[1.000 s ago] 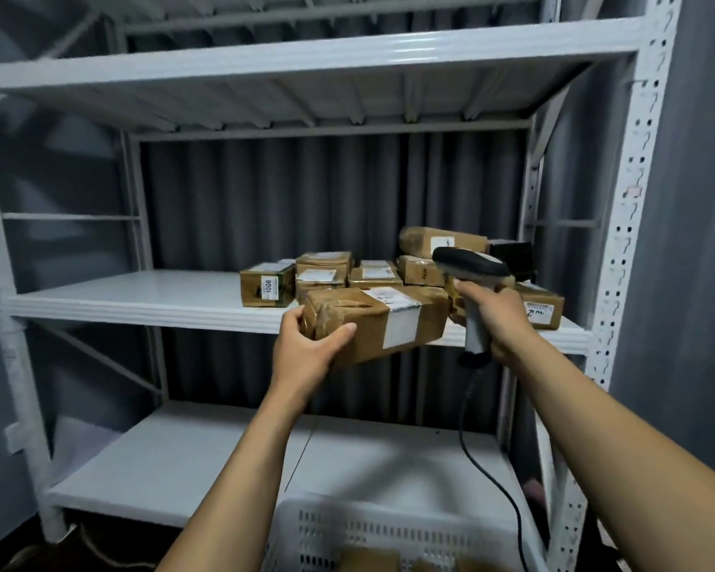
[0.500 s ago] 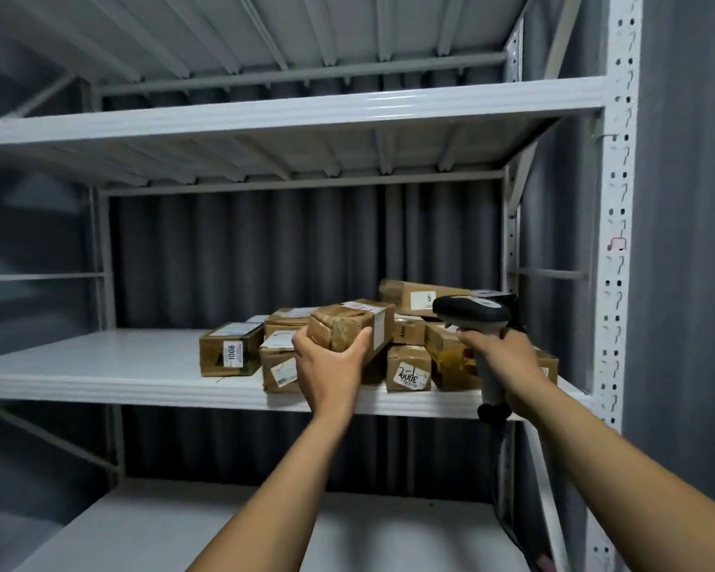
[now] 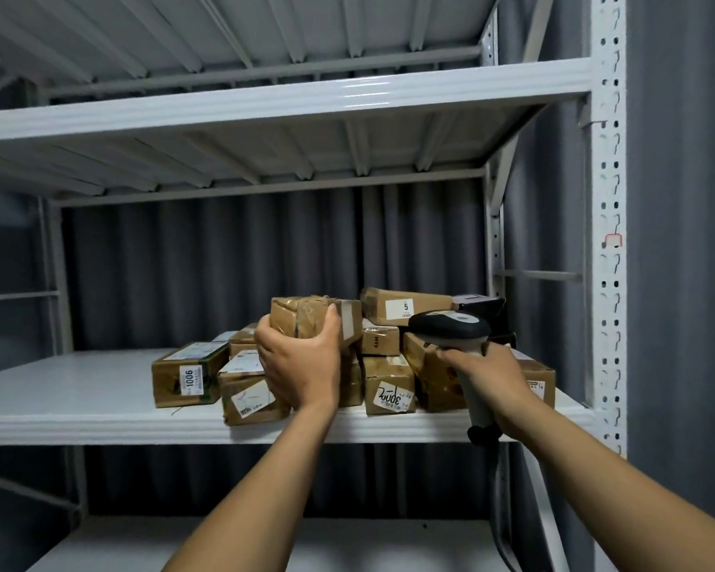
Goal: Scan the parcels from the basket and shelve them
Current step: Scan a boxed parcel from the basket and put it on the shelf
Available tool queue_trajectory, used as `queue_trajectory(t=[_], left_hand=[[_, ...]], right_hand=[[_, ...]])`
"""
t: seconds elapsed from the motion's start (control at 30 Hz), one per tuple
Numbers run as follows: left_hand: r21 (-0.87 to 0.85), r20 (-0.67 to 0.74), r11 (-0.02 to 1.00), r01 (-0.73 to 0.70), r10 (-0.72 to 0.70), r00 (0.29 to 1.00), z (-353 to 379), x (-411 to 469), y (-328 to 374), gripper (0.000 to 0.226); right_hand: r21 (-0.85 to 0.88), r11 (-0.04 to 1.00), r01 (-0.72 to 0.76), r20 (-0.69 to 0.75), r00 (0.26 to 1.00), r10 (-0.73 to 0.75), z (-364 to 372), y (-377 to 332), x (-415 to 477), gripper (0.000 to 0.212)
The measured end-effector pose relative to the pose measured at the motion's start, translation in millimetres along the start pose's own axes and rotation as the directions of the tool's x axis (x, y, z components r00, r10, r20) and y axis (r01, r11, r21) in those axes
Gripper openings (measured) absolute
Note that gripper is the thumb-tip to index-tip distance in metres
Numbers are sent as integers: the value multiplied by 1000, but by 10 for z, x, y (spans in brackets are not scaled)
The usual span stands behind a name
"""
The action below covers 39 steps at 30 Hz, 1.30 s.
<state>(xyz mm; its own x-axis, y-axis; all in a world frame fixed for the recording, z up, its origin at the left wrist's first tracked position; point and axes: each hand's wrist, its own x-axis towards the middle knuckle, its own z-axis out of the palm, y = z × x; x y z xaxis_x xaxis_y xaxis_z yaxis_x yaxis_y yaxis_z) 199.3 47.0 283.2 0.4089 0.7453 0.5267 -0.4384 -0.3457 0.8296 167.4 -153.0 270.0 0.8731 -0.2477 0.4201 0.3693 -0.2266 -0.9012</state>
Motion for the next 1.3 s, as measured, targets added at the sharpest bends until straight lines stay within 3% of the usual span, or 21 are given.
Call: queue_trajectory(t=[0.2,0.3,0.57,0.67,0.83,0.93,1.03,1.3], left_hand=[[-16,-39,1000,-22,21,999,97,54,-85,91],[-2,-52,995,-97,97,994,119,92,-152,89],[72,317,996,47,-67,946,364,304,-342,82],[195,429,977,-82,-10,903,440,369,-384,78],[387,605,844,-372,72,793,359,482,-430,94],[414,622,754,-510,175,763,250,463,-487,83],[381,597,727,-571,278,752,219,453,-551,65],[345,771,715,-608,154,618,767,631,-599,68]], right_hand=[[7,1000,-7,1,1000,7,132,51,116,13],[0,1000,-14,25,1000,14,184,45,152,19],[-2,999,-33,34,999,33,298,25,199,24],[-45,999,4,34,999,-3,291,12,219,16],[-81,996,25,39,999,-21,300,20,286,14],[-94,995,14,41,999,-11,328,33,314,14],[-95,995,5,37,999,-2,364,63,352,15],[-156,988,-14,0,1000,15,430,106,481,21]])
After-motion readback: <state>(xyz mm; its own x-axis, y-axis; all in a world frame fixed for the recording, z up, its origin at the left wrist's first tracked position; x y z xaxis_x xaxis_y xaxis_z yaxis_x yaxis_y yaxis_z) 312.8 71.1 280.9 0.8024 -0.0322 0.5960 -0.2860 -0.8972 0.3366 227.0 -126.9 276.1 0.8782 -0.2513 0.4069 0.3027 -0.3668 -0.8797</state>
